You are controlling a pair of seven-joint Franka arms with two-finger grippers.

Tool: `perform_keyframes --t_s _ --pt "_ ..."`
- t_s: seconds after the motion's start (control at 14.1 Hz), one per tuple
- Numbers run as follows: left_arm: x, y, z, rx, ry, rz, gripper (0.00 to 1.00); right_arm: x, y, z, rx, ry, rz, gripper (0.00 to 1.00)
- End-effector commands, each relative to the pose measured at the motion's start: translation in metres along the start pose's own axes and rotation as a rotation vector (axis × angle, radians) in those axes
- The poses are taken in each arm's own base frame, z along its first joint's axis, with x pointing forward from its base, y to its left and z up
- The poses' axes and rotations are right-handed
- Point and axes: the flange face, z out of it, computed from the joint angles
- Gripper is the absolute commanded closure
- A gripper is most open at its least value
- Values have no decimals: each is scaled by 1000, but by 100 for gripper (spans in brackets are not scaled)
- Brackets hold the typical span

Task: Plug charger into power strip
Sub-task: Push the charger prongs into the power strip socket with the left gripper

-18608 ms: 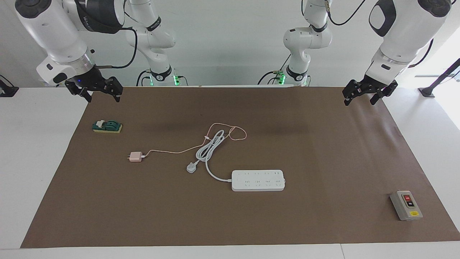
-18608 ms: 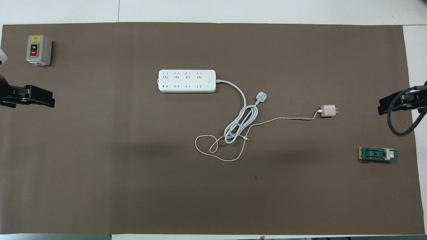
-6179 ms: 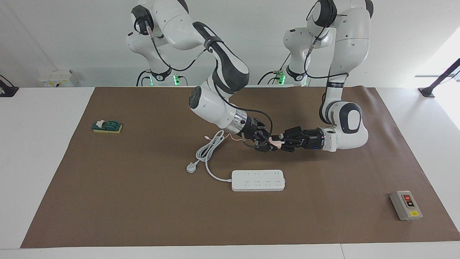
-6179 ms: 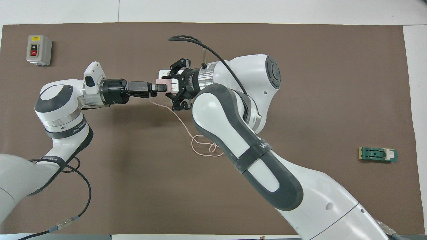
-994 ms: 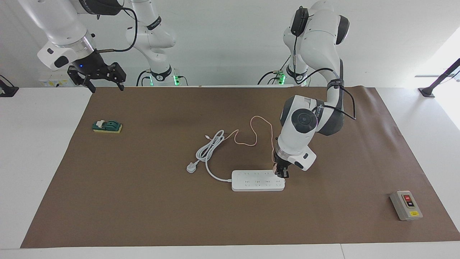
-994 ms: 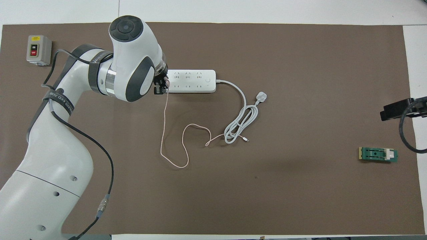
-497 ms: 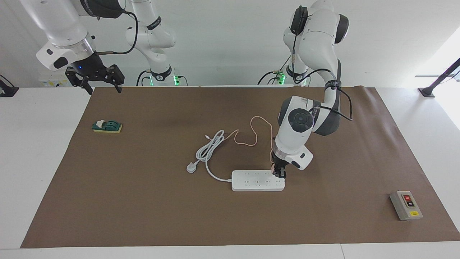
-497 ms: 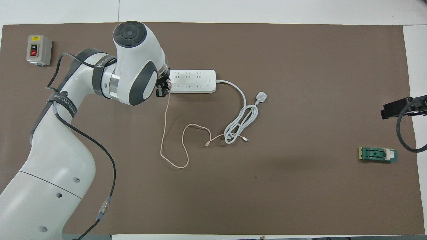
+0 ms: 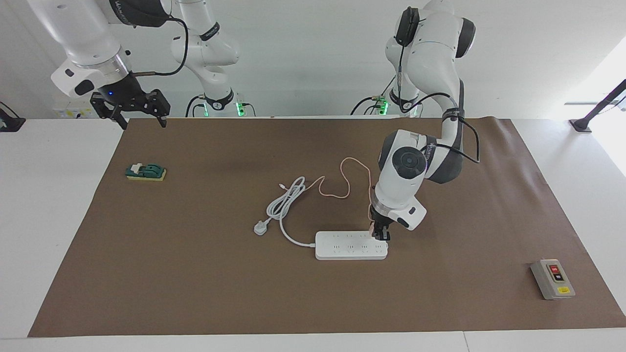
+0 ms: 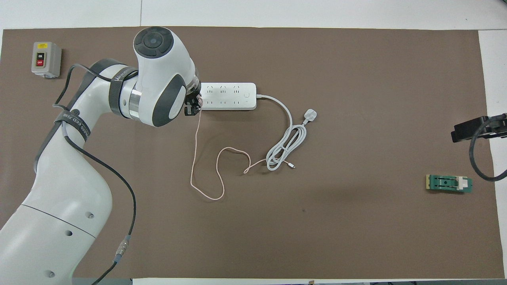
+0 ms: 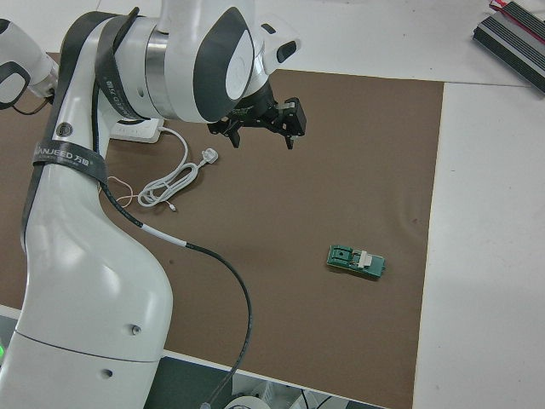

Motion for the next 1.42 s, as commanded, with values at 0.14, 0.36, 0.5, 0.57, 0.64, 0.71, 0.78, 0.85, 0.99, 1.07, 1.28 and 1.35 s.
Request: perform_keyframes --t_s 0.14,0.36,0.5,0.57,0.64,0.71,0.78,0.85,0.99,1.07,1.28,1.35 --pt "7 -8 7 -13 38 -3 100 -6 3 -2 3 10 -9 0" --pt "6 -8 9 -18 36 -1 100 -7 4 -2 4 9 -7 0" --pt "5 -7 11 -23 33 0 100 -7 4 -2 5 9 -8 0" --pt "4 -6 11 -26 32 0 100 -7 4 -2 5 10 -6 0" --pt "4 -6 10 -28 31 0 100 -7 4 -2 5 11 -5 0" --pt "4 -6 10 -29 31 -1 100 -6 4 -2 3 12 0 0" --pt "3 -6 10 -29 30 0 100 -6 4 -1 3 10 6 0" --pt "3 -6 10 -29 30 0 100 -6 3 -1 5 10 6 0" --pt "2 -6 13 -26 31 2 100 -6 3 -1 5 10 8 0" --pt "1 -6 15 -26 32 4 100 -6 4 -1 5 12 9 0" --pt "-3 -7 20 -32 30 9 100 -6 3 -1 5 12 8 0" --pt "-5 -5 27 -33 28 5 100 -6 4 -1 5 12 9 0"
